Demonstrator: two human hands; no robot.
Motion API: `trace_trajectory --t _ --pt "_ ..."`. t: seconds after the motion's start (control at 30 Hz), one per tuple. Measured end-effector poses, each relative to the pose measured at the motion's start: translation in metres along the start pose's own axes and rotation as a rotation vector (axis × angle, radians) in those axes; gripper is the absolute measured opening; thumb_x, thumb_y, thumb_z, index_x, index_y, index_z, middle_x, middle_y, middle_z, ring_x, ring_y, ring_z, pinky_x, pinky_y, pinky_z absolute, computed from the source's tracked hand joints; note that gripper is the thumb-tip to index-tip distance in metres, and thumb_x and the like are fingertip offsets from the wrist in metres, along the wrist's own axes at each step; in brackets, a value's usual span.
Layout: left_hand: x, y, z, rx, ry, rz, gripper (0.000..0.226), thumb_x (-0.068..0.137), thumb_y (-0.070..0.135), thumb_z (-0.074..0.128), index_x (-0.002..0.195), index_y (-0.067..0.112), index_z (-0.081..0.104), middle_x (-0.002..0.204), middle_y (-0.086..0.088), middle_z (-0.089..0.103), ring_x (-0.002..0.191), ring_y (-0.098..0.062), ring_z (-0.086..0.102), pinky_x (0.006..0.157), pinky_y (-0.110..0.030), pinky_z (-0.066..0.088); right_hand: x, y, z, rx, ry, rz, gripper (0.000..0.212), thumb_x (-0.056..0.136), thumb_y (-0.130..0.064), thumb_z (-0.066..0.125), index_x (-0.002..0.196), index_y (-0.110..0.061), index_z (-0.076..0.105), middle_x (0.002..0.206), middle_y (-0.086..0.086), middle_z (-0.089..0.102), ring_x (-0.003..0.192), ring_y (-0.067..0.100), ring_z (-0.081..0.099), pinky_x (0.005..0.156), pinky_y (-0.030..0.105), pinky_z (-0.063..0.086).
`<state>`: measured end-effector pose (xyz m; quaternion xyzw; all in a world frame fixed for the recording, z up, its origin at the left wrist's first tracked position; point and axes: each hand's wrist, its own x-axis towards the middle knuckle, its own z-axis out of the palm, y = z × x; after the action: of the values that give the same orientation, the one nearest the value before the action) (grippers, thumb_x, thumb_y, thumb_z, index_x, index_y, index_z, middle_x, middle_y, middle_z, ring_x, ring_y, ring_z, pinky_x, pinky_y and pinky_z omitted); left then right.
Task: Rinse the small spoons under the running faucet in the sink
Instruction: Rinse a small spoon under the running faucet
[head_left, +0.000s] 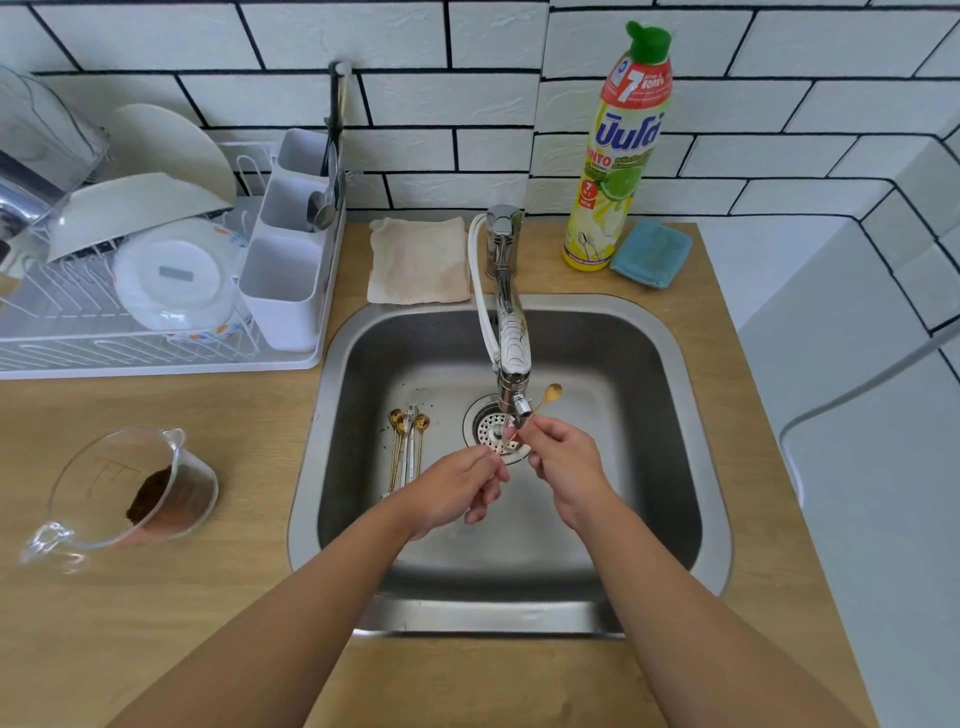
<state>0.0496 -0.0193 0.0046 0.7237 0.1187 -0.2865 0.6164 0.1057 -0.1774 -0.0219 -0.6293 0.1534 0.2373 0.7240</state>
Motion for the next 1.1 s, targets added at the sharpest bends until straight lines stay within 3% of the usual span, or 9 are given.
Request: trace_trajectory --t 0.1,0.2,0.37,0.53,0.73,0.83,0.93,1.0,1.1 --pt "-0.002 0.001 0.000 -0.013 0.002 -0.016 0.031 0.109 0.026 0.032 0.093 0.010 0.054 0.062 0.002 0.047 0.048 -0.010 0.040 0.048 -0.021 0.036 -0.004 0.005 0.002 -0.050 -0.066 0.057 0.015 0.087 -0.017 0.082 0.100 -0.010 0.078 0.078 -0.004 0.074 0.049 0.003 0.043 0.049 0.014 0.041" --pt "-0.003 -0.003 -0.002 -0.065 -0.013 -0.046 0.029 0.108 0.024 0.032 0.089 0.012 0.050 0.061 0.004 0.042 0.048 -0.007 0.037 0.048 -0.021 0.032 -0.006 0.008 0.005 -0.126 -0.155 0.077 0.011 0.085 -0.017 0.084 0.094 -0.014 0.078 0.075 -0.003 0.074 0.048 0.003 0.046 0.049 0.015 0.042" --pt "-0.005 -0.011 -0.006 -0.102 0.020 -0.083 0.026 0.100 0.017 0.033 0.080 0.014 0.048 0.057 0.003 0.038 0.050 -0.011 0.031 0.047 -0.023 0.027 0.007 -0.003 -0.003 -0.049 0.073 0.074 0.022 0.097 -0.026 0.071 0.079 -0.015 0.075 0.078 -0.002 0.079 0.044 0.004 0.038 0.043 0.015 0.034" --pt "-0.004 -0.011 -0.003 -0.102 0.022 -0.089 0.027 0.101 0.023 0.034 0.079 0.016 0.046 0.056 0.005 0.039 0.051 -0.010 0.030 0.046 -0.022 0.027 -0.004 0.006 0.004 -0.226 -0.214 0.081 0.006 0.085 -0.021 0.084 0.085 -0.019 0.078 0.073 -0.010 0.072 0.045 -0.004 0.049 0.045 0.011 0.038" --pt "-0.003 -0.009 -0.002 -0.178 0.053 -0.067 0.024 0.092 0.013 0.034 0.071 0.016 0.045 0.053 0.006 0.036 0.047 -0.010 0.027 0.043 -0.020 0.024 0.007 -0.005 0.001 -0.071 0.013 0.110 0.024 0.100 -0.027 0.067 0.083 -0.015 0.077 0.085 -0.001 0.078 0.047 0.005 0.031 0.042 0.016 0.026" --pt "-0.003 -0.009 -0.006 -0.189 0.071 -0.057 0.023 0.087 0.018 0.037 0.065 0.018 0.043 0.052 0.005 0.034 0.048 -0.012 0.025 0.044 -0.022 0.024 -0.001 -0.002 0.005 -0.132 -0.121 0.104 0.005 0.092 -0.021 0.076 0.089 -0.018 0.076 0.075 -0.006 0.070 0.047 0.004 0.035 0.044 0.016 0.029" --pt "-0.003 -0.007 -0.007 -0.212 0.081 -0.119 0.024 0.083 0.032 0.044 0.064 0.017 0.041 0.051 0.002 0.034 0.046 -0.015 0.028 0.044 -0.025 0.030 -0.008 0.004 0.010 -0.174 -0.236 0.080 0.007 0.090 -0.014 0.079 0.092 -0.018 0.073 0.064 -0.011 0.068 0.047 0.003 0.041 0.047 0.015 0.035" --pt "-0.003 -0.006 -0.006 -0.117 0.062 -0.162 0.035 0.093 0.042 0.046 0.067 0.017 0.045 0.053 -0.001 0.043 0.045 -0.015 0.036 0.047 -0.026 0.036 -0.008 0.002 0.011 -0.149 -0.207 0.064 0.010 0.096 -0.020 0.073 0.086 -0.016 0.073 0.068 -0.008 0.072 0.048 0.005 0.040 0.047 0.015 0.037" --pt "0.000 -0.004 -0.003 0.305 0.121 -0.092 0.044 0.102 0.050 0.036 0.074 0.020 0.053 0.065 0.003 0.061 0.054 -0.009 0.053 0.057 -0.029 0.040 -0.007 0.001 0.012 -0.141 -0.120 0.077 0.023 0.100 -0.027 0.068 0.083 -0.013 0.075 0.078 -0.001 0.075 0.043 0.001 0.040 0.046 0.014 0.036"
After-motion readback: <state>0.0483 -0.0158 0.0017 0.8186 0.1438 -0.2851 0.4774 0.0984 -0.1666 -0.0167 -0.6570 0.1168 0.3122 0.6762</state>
